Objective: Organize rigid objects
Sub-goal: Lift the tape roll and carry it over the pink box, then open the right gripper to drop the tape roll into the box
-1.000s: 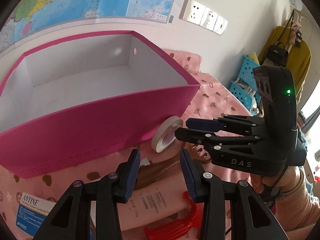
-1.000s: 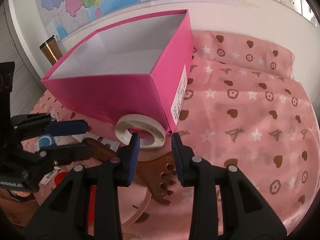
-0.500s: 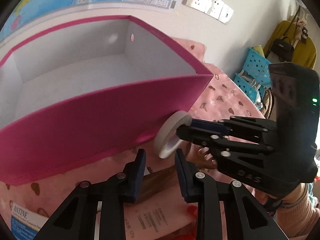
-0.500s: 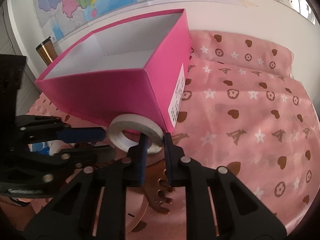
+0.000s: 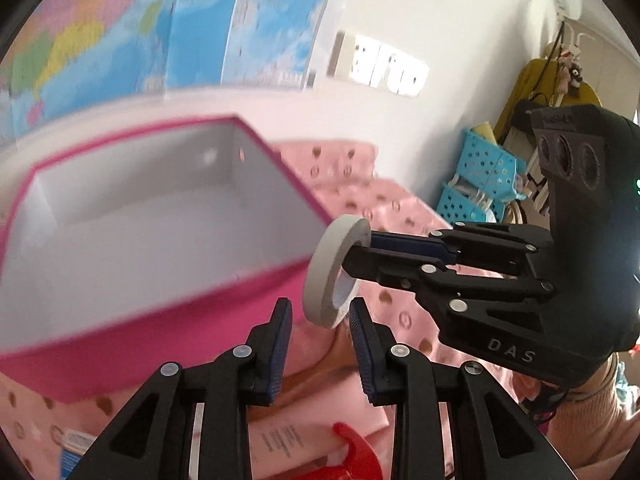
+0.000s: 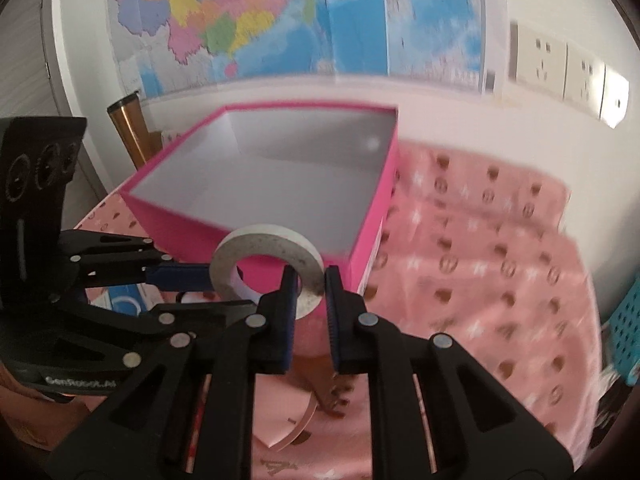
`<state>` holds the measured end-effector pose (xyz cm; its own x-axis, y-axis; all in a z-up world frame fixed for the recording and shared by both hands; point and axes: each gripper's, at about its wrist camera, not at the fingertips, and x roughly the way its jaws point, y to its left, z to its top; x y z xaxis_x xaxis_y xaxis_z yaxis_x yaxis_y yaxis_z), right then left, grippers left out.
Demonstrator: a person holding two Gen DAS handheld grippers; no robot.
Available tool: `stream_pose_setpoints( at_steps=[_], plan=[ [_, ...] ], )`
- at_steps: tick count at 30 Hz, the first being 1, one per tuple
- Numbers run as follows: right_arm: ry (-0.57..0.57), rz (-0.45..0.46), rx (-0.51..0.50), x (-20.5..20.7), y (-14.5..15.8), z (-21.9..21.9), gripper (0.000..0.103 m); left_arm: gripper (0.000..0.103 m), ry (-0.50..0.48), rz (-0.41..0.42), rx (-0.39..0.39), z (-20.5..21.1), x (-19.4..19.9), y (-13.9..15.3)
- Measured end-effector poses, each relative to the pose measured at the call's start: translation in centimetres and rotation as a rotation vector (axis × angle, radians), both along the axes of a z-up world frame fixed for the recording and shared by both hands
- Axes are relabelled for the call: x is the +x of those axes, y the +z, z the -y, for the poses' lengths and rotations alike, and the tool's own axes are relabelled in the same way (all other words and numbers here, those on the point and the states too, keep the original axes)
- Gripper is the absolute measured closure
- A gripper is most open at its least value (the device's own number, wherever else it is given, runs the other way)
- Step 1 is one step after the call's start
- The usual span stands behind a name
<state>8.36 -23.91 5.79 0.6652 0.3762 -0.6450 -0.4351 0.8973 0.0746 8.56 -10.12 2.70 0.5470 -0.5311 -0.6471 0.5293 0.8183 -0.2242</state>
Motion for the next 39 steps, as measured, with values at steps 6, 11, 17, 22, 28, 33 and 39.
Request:
stream_pose_setpoints(
  at_steps=[6,11,17,22,28,33,39],
  plan=[
    [-0.001,0.032,-0.033,2.0,2.0,-0.9,0.088,0.074,0.038,0.025,-0.001,0.0,2.5,2.1],
    [0.003,0.001,-0.07,4.2,1.8,-2.0,0.088,0.081,0.058,0.013,0.006,-0.5,4.2,1.8],
    [0.0,-0.037,-0.106,5.8,0.9,-2.8,0.088,0.086,0.072,-0.033,0.001,-0.9,6.1,0.8],
    [-0.026,-0.064,-0.121,6.9,0.3,-2.9,0.087,0.085,0.084,-0.072,0.013,-0.9,7.3,0.0],
    [-0.064,-0.046,-0.137,6.5,0.7,-2.5,0.058,0.073,0.13,-0.105,-0.005,-2.2,8.1,-0.5],
    [-0.071,-0.029,-0.111,5.9,1.1,-1.7,0.055,0.072,0.151,-0.091,-0.003,-2.9,7.5,-0.5],
    [-0.069,-0.029,-0.038,4.9,0.9,-0.3,0.055,0.062,0.168,-0.017,0.012,-3.7,5.3,0.3]
  ],
)
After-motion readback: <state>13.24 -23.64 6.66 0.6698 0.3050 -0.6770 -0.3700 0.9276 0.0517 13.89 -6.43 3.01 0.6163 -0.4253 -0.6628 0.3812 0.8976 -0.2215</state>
